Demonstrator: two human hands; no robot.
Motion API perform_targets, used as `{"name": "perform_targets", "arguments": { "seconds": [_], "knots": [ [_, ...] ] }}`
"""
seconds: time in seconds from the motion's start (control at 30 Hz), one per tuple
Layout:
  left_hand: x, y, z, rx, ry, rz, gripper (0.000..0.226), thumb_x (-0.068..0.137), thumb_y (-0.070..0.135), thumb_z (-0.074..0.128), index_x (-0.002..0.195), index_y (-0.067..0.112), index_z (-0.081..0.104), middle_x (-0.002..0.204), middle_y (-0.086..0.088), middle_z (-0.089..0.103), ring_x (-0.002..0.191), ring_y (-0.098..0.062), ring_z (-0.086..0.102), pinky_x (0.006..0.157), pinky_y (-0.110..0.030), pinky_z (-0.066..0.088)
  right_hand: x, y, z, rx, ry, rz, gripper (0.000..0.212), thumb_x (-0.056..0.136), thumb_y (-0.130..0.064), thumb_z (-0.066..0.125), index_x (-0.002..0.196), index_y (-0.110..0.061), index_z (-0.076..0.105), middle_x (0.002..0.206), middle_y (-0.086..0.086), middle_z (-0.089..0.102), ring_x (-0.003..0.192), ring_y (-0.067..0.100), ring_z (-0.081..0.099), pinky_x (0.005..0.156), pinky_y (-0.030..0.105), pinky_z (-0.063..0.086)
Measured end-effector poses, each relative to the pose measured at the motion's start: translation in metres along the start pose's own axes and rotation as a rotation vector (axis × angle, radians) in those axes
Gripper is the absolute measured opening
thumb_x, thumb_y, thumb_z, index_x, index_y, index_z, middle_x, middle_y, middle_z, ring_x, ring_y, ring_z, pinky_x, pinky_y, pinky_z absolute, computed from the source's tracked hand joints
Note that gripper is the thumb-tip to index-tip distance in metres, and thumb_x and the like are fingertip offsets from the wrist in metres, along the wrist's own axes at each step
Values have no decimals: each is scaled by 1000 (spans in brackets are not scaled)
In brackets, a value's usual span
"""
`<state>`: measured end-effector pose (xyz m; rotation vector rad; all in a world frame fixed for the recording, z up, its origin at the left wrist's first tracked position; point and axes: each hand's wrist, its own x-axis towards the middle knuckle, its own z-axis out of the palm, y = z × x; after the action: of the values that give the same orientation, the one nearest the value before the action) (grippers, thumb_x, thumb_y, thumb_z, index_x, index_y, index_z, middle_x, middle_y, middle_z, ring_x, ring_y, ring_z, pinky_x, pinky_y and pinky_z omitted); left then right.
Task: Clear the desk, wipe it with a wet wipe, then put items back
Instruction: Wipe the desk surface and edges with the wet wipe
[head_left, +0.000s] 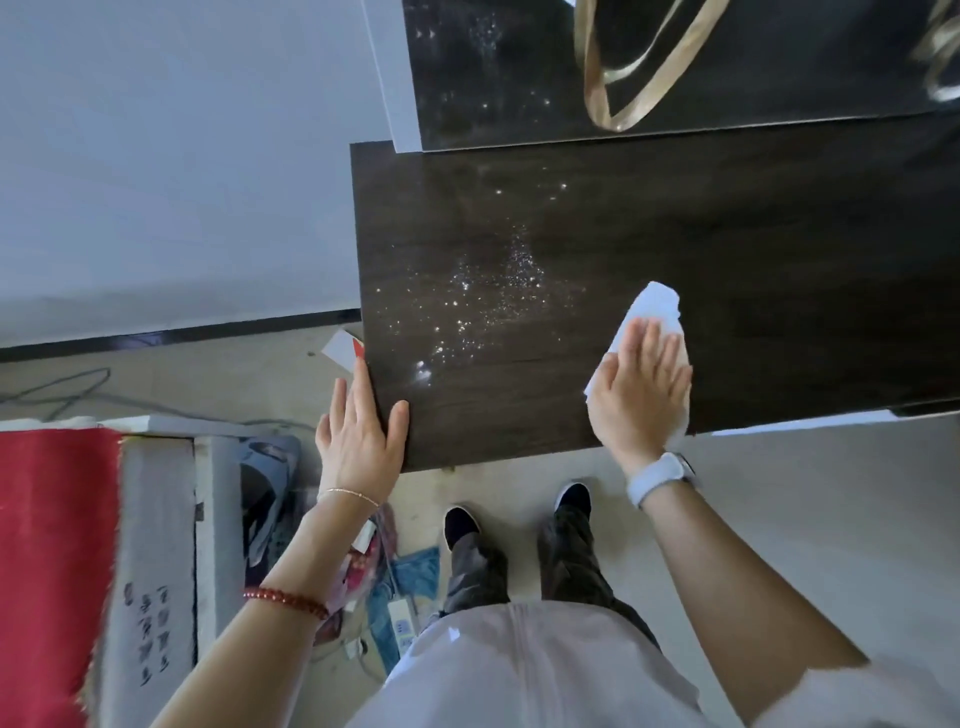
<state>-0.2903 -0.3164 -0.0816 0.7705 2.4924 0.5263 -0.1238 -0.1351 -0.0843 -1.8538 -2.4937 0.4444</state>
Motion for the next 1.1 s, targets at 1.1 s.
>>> {"name": "perform_targets", "arguments": {
  "seconds": [1.1],
  "knots": [
    [110, 44, -24, 67, 27, 14, 55, 97, 32, 25, 145, 17, 2, 155, -4, 5, 142, -19, 4, 113, -52, 10, 85, -104, 6, -44, 20, -413, 57, 88, -31, 24, 140, -7, 31, 146, 14, 34, 136, 33, 28, 108, 51, 28]
  ]
}}
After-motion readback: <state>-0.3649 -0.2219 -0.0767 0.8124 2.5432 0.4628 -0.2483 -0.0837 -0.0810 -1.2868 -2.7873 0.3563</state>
